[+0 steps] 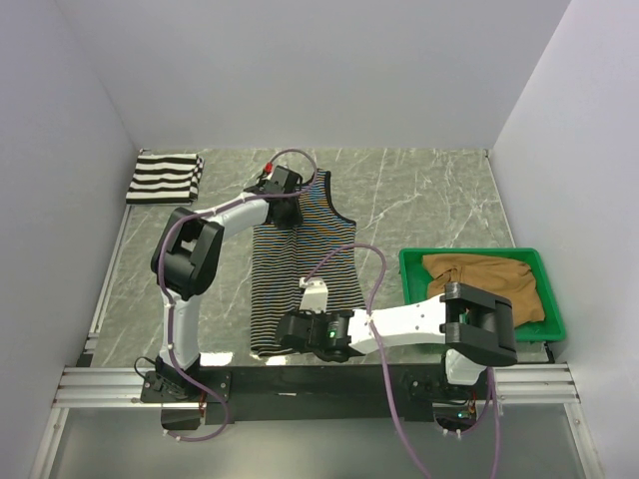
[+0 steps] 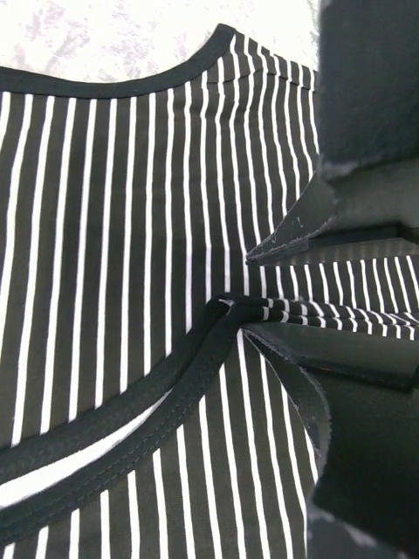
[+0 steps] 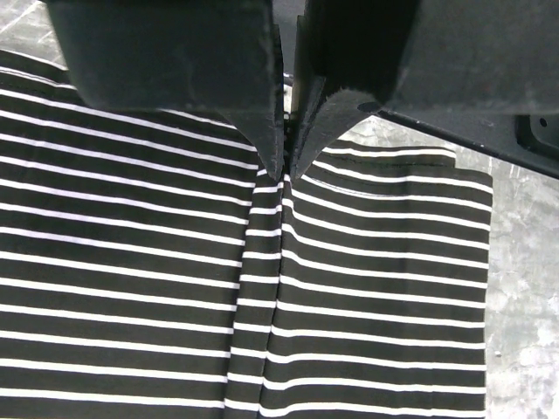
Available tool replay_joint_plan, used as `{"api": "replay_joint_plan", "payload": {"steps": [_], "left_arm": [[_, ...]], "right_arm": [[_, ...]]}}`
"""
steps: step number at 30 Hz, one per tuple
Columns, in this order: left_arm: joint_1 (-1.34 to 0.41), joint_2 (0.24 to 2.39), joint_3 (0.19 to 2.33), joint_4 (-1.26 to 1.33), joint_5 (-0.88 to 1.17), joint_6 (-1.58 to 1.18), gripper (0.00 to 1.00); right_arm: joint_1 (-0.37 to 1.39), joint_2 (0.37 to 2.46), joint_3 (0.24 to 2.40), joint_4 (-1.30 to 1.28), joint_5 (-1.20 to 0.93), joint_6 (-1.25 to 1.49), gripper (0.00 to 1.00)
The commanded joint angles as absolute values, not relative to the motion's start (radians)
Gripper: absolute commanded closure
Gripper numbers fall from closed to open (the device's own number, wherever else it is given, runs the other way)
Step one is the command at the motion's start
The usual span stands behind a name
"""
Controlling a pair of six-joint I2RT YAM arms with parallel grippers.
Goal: Fold and stack the tank tops
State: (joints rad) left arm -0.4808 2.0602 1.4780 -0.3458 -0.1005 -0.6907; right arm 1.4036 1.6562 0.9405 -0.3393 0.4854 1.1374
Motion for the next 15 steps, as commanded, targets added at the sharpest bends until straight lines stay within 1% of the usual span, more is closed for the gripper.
{"api": "replay_joint_plan", "payload": {"steps": [1,4,6,15], "left_arm": [[-0.488,2.060,1.505,-0.344,-0.126,-0.663,0.63],[-0.489,2.066,1.511,-0.347,-0.118,-0.660,0.66],[-0.489,2.075,1.516,-0.353,-0.127,-0.655,0.72],[-0.489,2.100,1.532,-0.376,-0.129,-0.637,0.80]], "right_arm": [[1.391,1.608,0.931,-0.304,0.500,1.164,1.00],[1.391,1.612,0.934,-0.305,0.497,1.161,1.00],[1.388,1.612,0.939,-0.307,0.494,1.160,1.00],[1.385,1.608,0.945,-0.311,0.489,1.152,1.00]]}}
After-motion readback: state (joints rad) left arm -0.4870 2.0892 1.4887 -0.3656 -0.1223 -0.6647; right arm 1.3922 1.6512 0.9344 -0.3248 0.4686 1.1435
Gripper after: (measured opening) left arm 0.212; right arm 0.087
